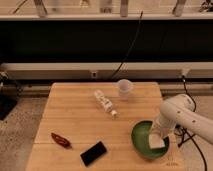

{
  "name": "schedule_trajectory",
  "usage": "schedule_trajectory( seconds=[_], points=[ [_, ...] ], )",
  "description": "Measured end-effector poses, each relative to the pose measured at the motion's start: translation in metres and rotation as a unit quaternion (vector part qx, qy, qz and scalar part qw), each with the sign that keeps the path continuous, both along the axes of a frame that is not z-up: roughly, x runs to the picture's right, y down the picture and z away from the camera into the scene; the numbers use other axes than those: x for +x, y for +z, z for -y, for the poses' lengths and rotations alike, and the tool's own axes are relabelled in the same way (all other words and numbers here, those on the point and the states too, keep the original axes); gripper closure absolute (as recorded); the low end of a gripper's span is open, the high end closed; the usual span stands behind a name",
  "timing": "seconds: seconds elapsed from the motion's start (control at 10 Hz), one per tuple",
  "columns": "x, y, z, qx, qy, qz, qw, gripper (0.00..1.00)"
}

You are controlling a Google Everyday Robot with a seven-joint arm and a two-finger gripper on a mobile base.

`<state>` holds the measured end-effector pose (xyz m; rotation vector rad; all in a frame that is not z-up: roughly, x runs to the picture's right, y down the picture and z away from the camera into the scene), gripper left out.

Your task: Place the white sponge in the ceramic bowl

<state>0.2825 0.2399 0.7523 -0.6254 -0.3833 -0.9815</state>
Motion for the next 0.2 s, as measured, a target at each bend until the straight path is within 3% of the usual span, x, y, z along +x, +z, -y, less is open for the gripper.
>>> schedule_trajectory(
  seconds=[0.2],
  points=[
    [0.0025, -0.0001, -0.0017, -0.002, -0.002, -0.004, 1.0, 0.2]
  ],
)
